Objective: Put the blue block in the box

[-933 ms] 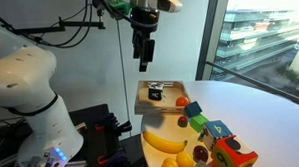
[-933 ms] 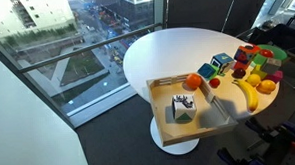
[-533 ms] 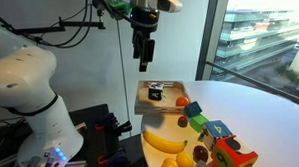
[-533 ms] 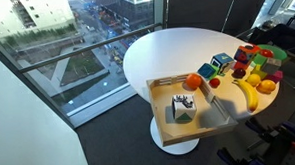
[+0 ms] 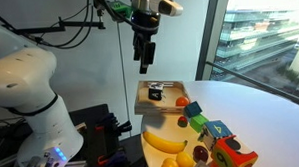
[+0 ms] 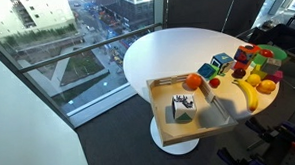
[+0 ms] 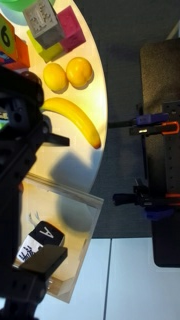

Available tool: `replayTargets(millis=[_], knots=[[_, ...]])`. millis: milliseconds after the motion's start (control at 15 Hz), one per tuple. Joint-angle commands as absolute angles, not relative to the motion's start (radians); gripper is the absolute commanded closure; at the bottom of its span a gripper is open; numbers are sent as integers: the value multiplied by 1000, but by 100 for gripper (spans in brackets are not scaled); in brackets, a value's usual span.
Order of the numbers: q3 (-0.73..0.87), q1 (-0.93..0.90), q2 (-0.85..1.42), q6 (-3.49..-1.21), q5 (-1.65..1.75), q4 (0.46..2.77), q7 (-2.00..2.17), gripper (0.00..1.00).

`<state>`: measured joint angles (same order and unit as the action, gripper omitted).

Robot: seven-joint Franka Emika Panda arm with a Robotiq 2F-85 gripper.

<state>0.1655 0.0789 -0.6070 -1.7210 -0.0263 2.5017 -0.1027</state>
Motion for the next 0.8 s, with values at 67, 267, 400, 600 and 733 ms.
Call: replayTargets(millis=[67,267,400,600,733], knots=[[150,98,-568,-1770,1,2488,-102,0],[144,100,-536,-1826,26,2481,-96,0],[142,100,-511,-1865,40,2476,-94,0],[134,101,-468,-1921,63,2464,-81,0],[127,103,-439,-1970,74,2457,-62,0]])
